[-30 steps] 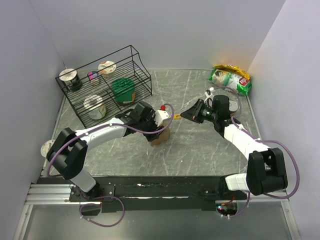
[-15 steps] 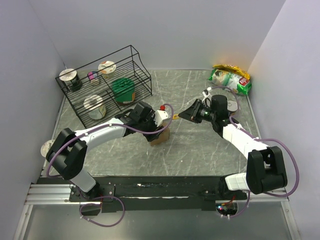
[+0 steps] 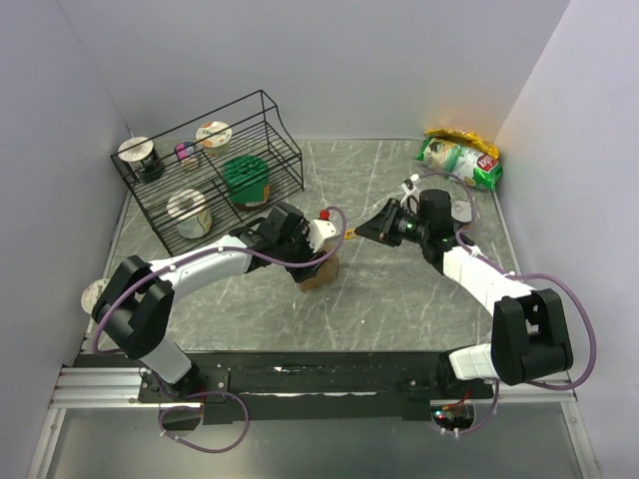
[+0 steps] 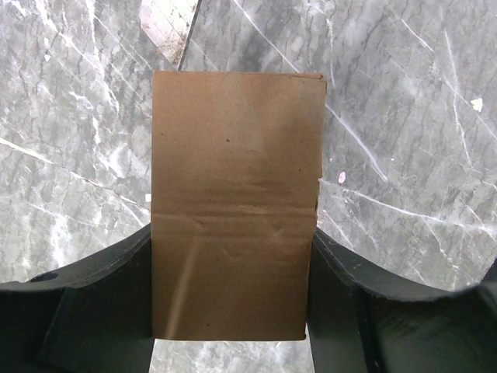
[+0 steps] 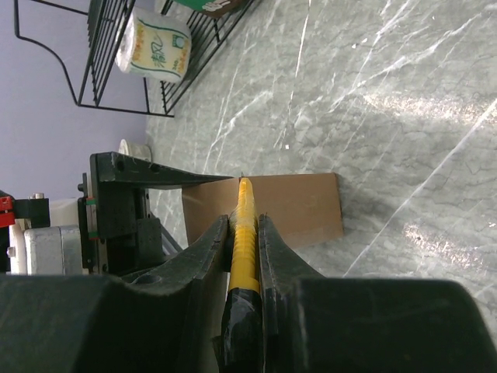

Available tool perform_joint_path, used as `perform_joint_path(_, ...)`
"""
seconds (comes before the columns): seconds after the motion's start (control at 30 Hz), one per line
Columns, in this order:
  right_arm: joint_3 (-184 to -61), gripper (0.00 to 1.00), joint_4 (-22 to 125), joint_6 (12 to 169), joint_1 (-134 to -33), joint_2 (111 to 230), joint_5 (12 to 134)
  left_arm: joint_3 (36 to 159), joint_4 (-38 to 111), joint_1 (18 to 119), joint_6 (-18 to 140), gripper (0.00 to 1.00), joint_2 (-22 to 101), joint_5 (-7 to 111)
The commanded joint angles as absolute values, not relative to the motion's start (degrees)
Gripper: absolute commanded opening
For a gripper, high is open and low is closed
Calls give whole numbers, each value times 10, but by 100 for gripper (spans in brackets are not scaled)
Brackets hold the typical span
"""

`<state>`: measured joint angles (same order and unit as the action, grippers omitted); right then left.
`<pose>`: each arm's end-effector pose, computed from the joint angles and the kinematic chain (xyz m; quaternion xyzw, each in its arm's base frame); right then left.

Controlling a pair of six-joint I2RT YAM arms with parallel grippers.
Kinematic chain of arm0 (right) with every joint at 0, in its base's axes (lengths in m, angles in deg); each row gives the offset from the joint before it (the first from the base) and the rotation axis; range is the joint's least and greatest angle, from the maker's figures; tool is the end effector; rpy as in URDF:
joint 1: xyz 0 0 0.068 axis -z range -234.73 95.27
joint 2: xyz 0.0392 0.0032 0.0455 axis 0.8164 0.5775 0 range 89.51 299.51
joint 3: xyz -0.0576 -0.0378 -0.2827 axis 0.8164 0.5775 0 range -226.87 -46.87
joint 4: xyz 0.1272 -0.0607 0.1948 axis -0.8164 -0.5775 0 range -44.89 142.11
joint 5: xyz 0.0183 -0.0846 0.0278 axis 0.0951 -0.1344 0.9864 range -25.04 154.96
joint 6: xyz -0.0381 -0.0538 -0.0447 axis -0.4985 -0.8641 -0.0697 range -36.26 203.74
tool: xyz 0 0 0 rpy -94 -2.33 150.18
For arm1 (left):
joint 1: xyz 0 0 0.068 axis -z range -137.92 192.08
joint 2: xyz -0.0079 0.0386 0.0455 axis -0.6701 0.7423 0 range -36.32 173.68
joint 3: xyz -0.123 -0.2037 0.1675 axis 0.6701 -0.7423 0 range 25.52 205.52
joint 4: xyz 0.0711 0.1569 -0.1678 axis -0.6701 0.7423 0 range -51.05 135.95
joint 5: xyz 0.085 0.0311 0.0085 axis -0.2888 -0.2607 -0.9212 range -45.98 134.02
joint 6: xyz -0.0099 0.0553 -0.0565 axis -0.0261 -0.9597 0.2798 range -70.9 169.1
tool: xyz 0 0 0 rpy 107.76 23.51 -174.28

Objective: Unpack the express box

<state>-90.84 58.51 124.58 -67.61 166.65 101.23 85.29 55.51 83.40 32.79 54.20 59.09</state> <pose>0.2752 0.1044 0.2594 0.0372 0.8248 0.4616 0.3245 0.2433 -0.2376 0.2310 0.4869 0.7860 -0.1974 0.3258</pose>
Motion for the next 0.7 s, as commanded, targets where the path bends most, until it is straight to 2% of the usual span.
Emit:
perform_joint_path(0.0,-939,0,600,1232,-680,1671,1002,853,538,834,335,58,528,596)
perform_joint_path(0.67,-953,0,612,1239,-681,1680,1003,858,541,834,336,58,539,601)
